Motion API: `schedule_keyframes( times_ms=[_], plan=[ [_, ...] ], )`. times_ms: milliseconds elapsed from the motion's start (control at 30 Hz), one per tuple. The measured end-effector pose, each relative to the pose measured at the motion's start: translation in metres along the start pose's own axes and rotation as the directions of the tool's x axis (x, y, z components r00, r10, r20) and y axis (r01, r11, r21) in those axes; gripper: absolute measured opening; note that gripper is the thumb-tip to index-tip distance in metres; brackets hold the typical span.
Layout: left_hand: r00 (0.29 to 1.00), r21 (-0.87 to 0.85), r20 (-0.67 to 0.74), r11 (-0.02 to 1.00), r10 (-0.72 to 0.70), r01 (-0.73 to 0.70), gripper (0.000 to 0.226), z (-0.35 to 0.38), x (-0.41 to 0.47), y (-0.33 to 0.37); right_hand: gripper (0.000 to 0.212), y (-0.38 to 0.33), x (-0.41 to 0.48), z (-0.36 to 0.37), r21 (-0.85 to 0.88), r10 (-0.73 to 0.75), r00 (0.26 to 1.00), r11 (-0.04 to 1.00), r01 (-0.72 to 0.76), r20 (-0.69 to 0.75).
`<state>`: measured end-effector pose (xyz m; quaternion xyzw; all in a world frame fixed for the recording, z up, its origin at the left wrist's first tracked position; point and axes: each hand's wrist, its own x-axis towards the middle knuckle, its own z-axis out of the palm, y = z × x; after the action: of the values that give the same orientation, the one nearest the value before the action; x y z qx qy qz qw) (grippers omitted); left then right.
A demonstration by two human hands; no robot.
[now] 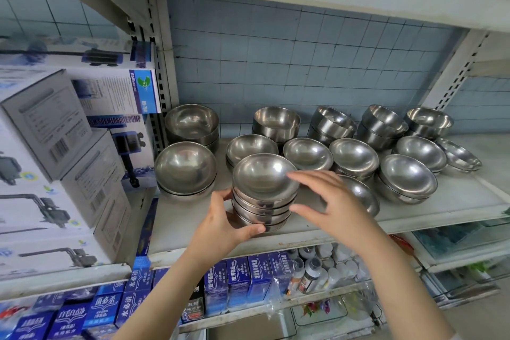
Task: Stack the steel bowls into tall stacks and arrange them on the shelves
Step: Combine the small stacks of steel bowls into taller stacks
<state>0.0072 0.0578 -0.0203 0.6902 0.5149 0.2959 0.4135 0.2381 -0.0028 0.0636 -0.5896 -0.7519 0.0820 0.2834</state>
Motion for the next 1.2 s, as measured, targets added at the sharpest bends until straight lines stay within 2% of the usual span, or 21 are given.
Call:
schedule_keyframes(
  times_ms=[100, 200, 300, 467, 600, 800, 867, 967, 1067, 1200],
  plan=[
    [0.998, -0.023, 0.064, 1.0, -0.013, 0.014, 0.094, -0.007, 0.003, 0.004, 0.047, 0.026, -0.021, -0.017, -0.008, 0.178, 0.978, 0.984, -0.179, -0.111],
    [0.997, 0.02, 0.072, 1.0, 0.023, -0.025, 0.101, -0.011, 0.009, 0.011, 0.039, 0.053, -0.039, -0.028, -0.122, 0.346, 0.938, 0.931, -0.344, -0.005],
    [0.997, 0.064, 0.049, 0.995, 0.067, -0.07, 0.111, -0.008, 0.012, 0.017, 0.026, 0.069, -0.047, -0.028, -0.137, 0.376, 0.923, 0.922, -0.363, 0.082],
    [1.0, 0.089, -0.003, 0.996, 0.025, -0.025, 0.111, 0.008, 0.013, 0.025, 0.018, 0.08, -0.05, -0.028, -0.179, 0.269, 0.962, 0.946, -0.272, -0.04],
    [1.0, 0.086, -0.015, 0.996, -0.012, 0.013, 0.123, 0.02, 0.013, 0.033, 0.018, 0.082, -0.053, -0.044, -0.086, 0.185, 0.972, 0.976, -0.199, -0.144],
    [0.998, 0.106, -0.064, 0.994, 0.001, 0.006, 0.118, 0.031, 0.006, 0.036, 0.015, 0.057, -0.023, -0.077, -0.068, -0.11, 0.939, 0.993, 0.093, -0.326],
    [0.998, 0.088, -0.068, 0.996, 0.007, -0.001, 0.118, 0.032, 0.006, 0.036, 0.013, 0.044, -0.005, -0.072, -0.07, -0.202, 0.933, 0.979, 0.19, -0.299],
    [0.998, 0.041, -0.064, 0.999, 0.008, -0.005, 0.113, 0.031, 0.006, 0.034, 0.015, 0.029, 0.014, -0.051, -0.054, -0.321, 0.93, 0.947, 0.317, -0.178],
    [0.999, 0.0, -0.044, 1.0, 0.013, -0.013, 0.113, 0.031, 0.008, 0.032, 0.015, 0.031, 0.019, -0.031, -0.077, -0.359, 0.932, 0.932, 0.354, -0.058],
    [1.0, 0.037, 0.0, 0.999, -0.01, 0.01, 0.116, 0.027, 0.006, 0.038, 0.015, 0.039, 0.021, -0.023, -0.062, -0.364, 0.931, 0.93, 0.362, -0.025]
  ],
)
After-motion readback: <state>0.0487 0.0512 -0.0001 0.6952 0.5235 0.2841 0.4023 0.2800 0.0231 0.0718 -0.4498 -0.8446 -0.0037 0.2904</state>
